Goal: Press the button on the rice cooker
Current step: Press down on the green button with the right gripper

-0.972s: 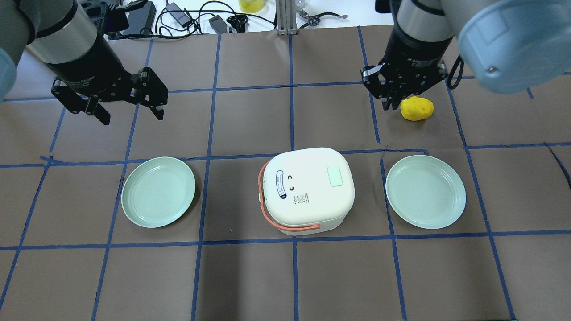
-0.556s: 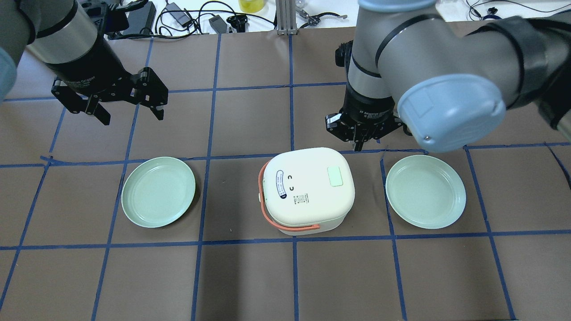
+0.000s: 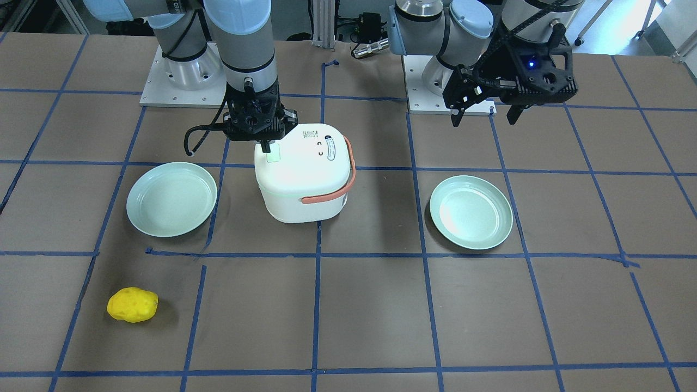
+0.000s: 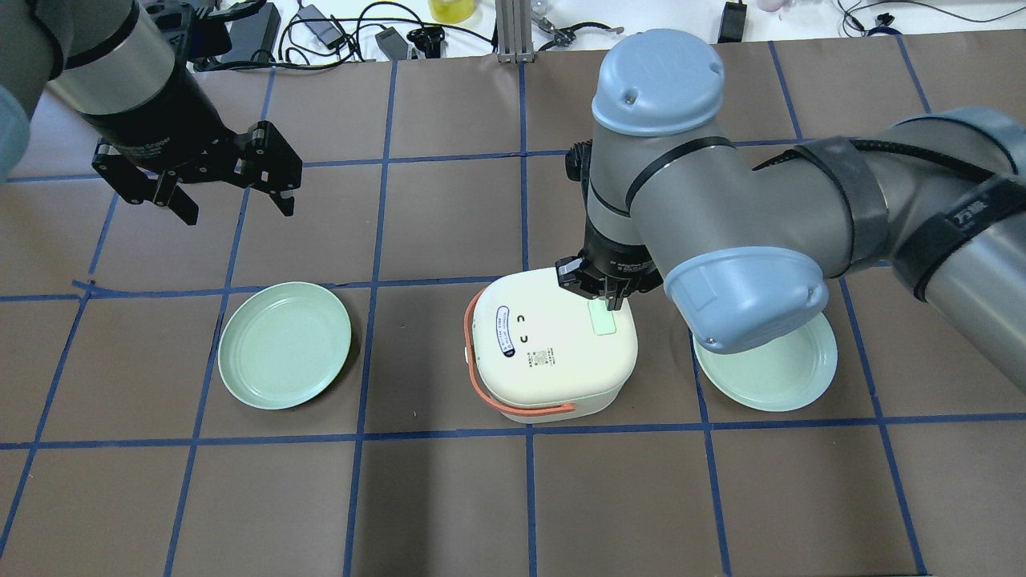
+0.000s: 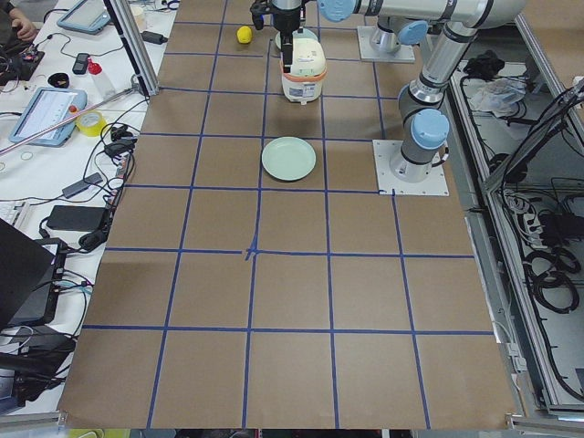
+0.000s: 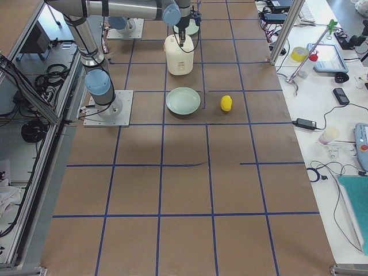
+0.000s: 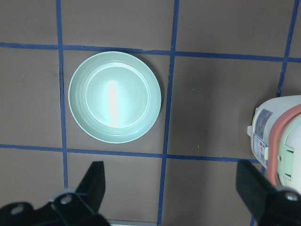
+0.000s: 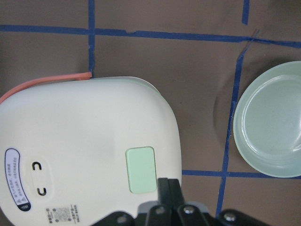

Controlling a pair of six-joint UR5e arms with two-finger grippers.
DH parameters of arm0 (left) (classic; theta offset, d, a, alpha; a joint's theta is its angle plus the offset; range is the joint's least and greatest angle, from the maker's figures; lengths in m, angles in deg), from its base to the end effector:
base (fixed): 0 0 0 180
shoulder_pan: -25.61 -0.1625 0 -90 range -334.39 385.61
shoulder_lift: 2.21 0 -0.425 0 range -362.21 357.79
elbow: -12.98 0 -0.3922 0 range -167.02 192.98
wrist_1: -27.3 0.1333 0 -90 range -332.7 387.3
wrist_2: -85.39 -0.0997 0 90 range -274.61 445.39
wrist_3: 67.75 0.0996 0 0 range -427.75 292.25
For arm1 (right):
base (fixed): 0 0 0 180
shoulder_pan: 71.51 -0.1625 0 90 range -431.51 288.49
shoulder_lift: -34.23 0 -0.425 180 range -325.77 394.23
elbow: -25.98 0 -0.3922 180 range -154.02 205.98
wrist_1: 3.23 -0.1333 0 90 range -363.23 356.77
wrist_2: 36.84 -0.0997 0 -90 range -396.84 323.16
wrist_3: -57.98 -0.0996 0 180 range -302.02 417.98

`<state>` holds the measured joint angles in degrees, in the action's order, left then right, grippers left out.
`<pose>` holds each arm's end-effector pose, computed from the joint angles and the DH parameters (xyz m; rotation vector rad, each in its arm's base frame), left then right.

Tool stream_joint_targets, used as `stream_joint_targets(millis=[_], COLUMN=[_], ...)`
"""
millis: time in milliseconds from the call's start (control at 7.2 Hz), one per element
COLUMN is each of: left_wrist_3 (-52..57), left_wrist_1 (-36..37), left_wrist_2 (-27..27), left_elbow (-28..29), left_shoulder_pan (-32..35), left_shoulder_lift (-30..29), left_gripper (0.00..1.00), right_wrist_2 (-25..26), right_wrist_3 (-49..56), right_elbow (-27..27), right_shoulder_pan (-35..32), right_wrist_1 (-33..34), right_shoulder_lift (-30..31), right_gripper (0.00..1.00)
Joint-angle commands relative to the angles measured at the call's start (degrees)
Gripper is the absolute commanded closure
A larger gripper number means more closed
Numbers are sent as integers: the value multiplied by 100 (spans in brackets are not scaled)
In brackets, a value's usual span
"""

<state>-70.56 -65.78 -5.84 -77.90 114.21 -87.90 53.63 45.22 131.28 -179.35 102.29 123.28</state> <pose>-0.1199 -0.4629 0.5108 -0.1147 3.1181 -0.0099 0.2738 -0.4182 0.3768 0.1388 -3.1272 -0.0158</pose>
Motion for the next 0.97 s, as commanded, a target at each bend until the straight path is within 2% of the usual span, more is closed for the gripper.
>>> stream_joint_targets(millis=[0,833], left_wrist_3=[0,0], left_wrist_1=[0,0], left_wrist_2=[0,0], left_elbow=[0,0], left_shoulder_pan=[0,0], left_shoulder_lift=[0,0], left_gripper=[0,0], right_wrist_2=[-55,15], right_wrist_3=[19,45], right_elbow=[210,412], right_shoulder_pan=[-26,-167], right_wrist_1=[285,653], right_shoulder_lift=[-28,-81], right_gripper=[85,86])
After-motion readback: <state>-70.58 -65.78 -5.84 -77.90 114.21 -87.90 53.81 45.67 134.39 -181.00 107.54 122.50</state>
